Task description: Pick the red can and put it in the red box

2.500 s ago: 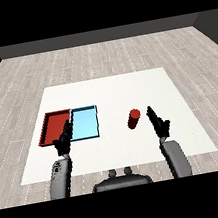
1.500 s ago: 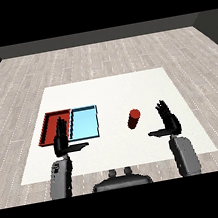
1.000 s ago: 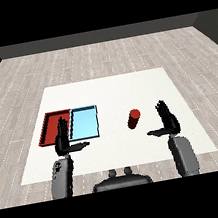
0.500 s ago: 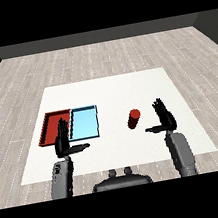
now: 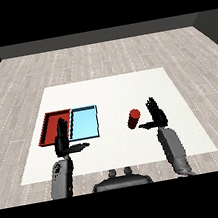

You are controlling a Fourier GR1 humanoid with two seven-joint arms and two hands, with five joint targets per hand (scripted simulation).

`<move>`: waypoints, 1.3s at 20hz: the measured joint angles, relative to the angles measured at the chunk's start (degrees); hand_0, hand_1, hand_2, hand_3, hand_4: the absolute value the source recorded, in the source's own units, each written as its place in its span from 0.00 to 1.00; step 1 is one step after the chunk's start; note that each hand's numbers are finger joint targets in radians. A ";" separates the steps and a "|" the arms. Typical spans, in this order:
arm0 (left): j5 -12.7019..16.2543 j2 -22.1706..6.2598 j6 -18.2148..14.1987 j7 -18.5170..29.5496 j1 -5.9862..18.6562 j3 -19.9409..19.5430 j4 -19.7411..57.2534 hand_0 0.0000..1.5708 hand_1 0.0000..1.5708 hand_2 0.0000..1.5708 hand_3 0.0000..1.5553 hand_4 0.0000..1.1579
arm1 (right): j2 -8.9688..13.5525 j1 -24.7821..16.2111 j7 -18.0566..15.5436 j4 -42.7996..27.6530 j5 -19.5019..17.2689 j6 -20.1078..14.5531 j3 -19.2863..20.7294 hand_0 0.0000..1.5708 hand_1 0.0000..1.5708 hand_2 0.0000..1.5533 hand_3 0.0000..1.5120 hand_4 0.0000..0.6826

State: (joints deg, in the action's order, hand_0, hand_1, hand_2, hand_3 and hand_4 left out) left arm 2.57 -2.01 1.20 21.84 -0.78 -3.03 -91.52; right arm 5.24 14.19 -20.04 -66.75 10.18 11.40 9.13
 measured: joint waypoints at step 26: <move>2.94 -1.36 2.64 -0.07 -1.43 -2.07 -1.34 0.00 0.00 0.00 0.00 0.00 | -3.05 7.69 -7.88 17.60 1.33 -2.08 -1.24 0.00 0.00 0.00 0.00 0.00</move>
State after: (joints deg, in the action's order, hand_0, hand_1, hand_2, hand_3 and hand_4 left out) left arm 5.51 -3.36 3.84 21.76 -2.21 -5.10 -92.86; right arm 2.18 21.88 -27.92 -49.15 11.51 9.33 7.89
